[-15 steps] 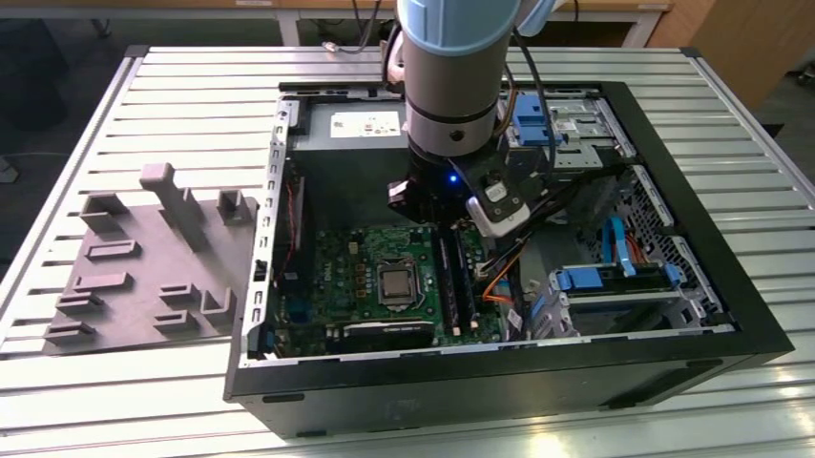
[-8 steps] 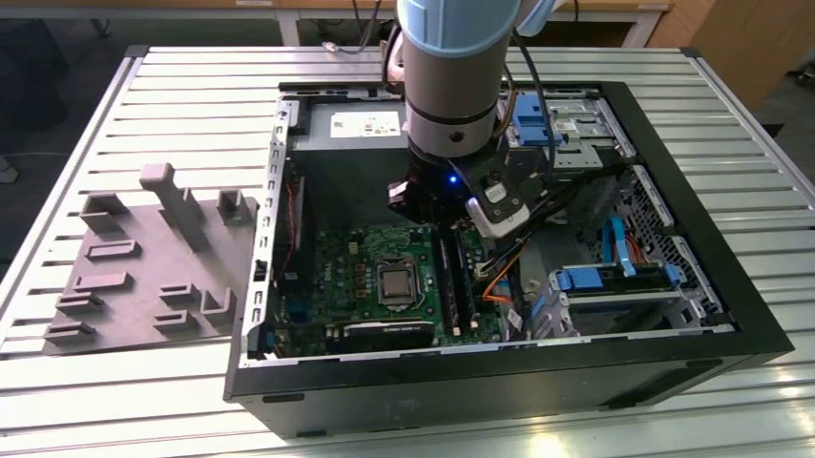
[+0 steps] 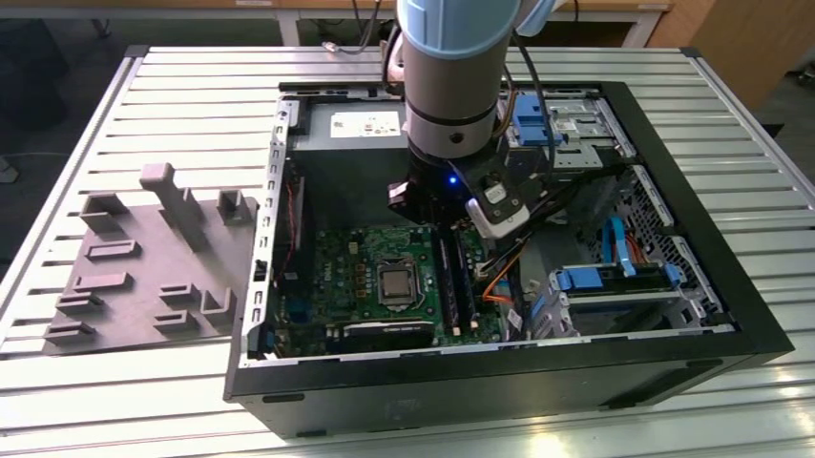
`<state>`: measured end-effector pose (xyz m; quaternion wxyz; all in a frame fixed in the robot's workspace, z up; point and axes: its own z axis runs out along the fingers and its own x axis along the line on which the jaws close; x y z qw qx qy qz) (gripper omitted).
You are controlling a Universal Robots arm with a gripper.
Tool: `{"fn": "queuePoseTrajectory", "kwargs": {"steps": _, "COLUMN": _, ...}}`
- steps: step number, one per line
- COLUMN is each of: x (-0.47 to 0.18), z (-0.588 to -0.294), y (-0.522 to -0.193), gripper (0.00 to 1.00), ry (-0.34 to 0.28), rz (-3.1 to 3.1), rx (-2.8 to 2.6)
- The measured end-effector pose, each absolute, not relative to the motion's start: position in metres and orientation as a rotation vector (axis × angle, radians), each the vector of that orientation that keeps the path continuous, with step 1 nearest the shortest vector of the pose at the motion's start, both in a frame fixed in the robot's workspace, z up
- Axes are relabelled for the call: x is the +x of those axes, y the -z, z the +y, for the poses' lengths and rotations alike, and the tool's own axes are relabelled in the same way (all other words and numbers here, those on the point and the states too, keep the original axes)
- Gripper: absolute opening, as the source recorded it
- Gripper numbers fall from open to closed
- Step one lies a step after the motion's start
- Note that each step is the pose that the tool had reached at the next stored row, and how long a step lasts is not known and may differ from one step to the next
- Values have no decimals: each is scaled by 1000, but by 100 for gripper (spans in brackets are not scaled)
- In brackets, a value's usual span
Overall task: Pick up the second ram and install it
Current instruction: 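Press down the second ram until it locks into place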
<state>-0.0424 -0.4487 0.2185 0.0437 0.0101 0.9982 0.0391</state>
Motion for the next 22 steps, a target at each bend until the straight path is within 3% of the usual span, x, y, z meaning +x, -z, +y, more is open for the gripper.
{"fn": "queuePoseTrajectory", "kwargs": {"steps": 22, "x": -42, "z": -449, "y": -215, "gripper": 11, "ry": -120, "rz": 3052, "rx": 31}}
